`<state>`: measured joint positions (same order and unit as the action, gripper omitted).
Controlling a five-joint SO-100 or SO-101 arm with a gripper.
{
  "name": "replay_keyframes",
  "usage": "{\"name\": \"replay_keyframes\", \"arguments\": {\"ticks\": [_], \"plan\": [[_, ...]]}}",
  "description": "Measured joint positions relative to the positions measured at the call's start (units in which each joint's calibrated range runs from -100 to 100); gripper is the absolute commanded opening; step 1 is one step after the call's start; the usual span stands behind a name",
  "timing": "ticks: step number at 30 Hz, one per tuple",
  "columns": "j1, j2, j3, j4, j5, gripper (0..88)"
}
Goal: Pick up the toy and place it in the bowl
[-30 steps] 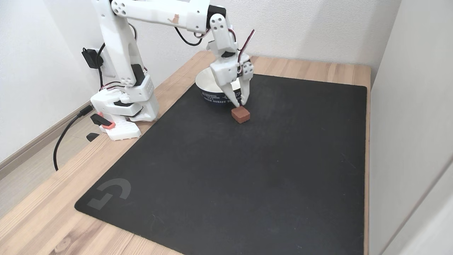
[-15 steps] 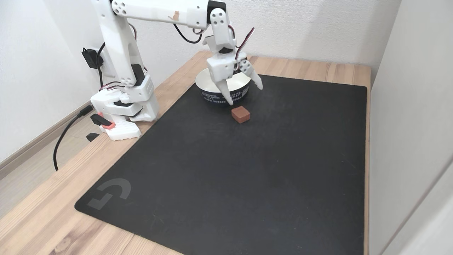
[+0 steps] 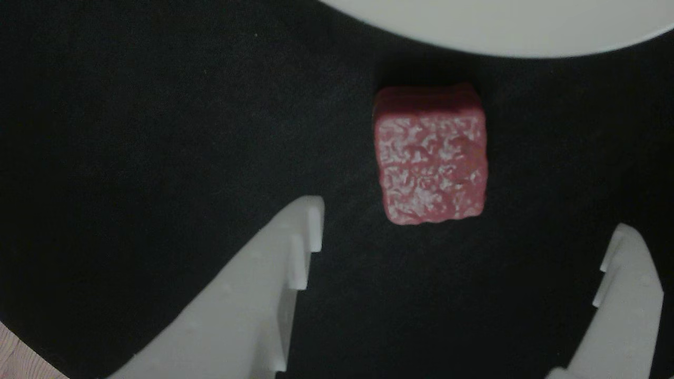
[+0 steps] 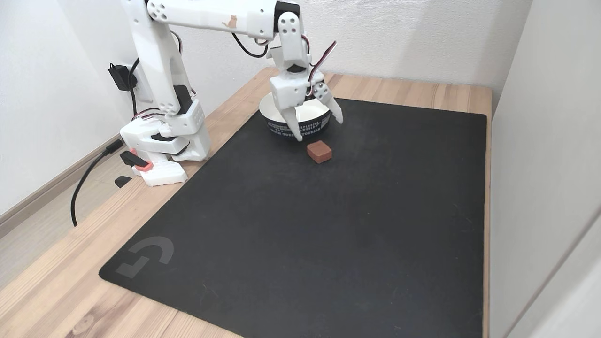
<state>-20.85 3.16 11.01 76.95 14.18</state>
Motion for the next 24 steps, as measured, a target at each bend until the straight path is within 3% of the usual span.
{"name": "replay_keyframes", "arguments": {"ticks": [24], "plan": [[0.75,5.33,-0.09,-3.88,0.00,36.8]]}}
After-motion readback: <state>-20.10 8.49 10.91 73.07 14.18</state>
